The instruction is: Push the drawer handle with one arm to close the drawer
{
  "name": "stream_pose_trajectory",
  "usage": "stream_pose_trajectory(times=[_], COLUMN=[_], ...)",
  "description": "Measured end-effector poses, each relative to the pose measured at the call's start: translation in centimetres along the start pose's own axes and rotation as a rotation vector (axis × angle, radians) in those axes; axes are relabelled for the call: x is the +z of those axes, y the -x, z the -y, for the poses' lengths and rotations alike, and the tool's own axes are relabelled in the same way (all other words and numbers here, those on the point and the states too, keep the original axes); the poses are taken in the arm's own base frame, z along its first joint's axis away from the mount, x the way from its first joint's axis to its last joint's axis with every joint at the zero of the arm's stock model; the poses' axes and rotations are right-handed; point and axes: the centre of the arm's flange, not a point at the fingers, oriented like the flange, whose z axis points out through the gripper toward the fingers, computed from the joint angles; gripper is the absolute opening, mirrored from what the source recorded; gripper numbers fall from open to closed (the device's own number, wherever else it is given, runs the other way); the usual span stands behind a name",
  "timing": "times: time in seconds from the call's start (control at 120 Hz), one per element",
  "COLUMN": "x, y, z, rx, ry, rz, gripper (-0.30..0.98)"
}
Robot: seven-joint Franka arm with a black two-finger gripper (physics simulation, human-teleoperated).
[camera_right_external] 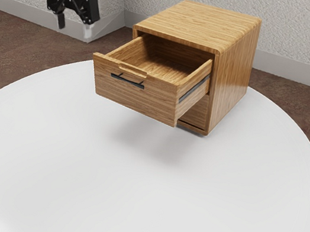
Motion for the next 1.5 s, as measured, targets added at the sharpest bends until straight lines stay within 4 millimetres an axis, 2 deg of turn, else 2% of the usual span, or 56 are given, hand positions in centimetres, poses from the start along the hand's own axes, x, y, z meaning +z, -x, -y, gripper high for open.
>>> stream_pose_trajectory(times=[0.317, 0.333, 0.375, 0.433, 0.483, 0.567, 0.65, 0.7, 0.742, 0.775, 0.817, 0.85, 0.892, 0.967, 1.067, 1.192, 1.283, 1.35, 1.417, 1.5], x=[0.1, -0.4, -4.5, -8.6, -9.9, -10.0, -8.6, -6.7, -3.6, -0.2, 3.5, 5.7, 7.8, 10.0, 11.2, 10.8, 11.5, 12.0, 11.7, 11.0], y=[0.4, 0.7, 2.8, 5.4, 6.5, 7.0, 6.8, 9.1, 12.1, 14.1, 15.6, 16.0, 15.8, 14.5, 12.4, 11.1, 9.8, 9.1, 8.8, 8.4], z=[0.8, 0.7, 0.3, -1.0, -2.3, -3.3, -3.5, -3.8, -4.4, -5.9, -8.0, -9.2, -9.6, -9.7, -9.3, -9.1, -8.8, -9.6, -9.9, -9.3], rx=[-0.002, 0.0, 0.011, 0.038, 0.062, 0.076, 0.069, 0.065, 0.061, 0.069, 0.068, 0.056, 0.037, 0.017, 0.005, -0.009, -0.019, 0.003, 0.015, 0.004], ry=[0.021, 0.023, 0.027, 0.046, 0.073, 0.097, 0.111, 0.112, 0.101, 0.076, 0.021, -0.023, -0.056, -0.086, -0.094, -0.099, -0.093, -0.124, -0.154, -0.173], rz=[0.024, 0.015, -0.058, -0.119, -0.124, -0.1, -0.045, 0.016, 0.076, 0.123, 0.154, 0.16, 0.151, 0.116, 0.059, -0.02, -0.048, -0.071, -0.098, -0.115], gripper=[0.69, 0.69, 0.69, 0.69, 0.69, 0.69, 0.69, 0.69, 0.69, 0.69, 0.69, 0.68, 0.66, 0.54, 0.29, 0.09, 0.01, -0.02, -0.05, -0.07])
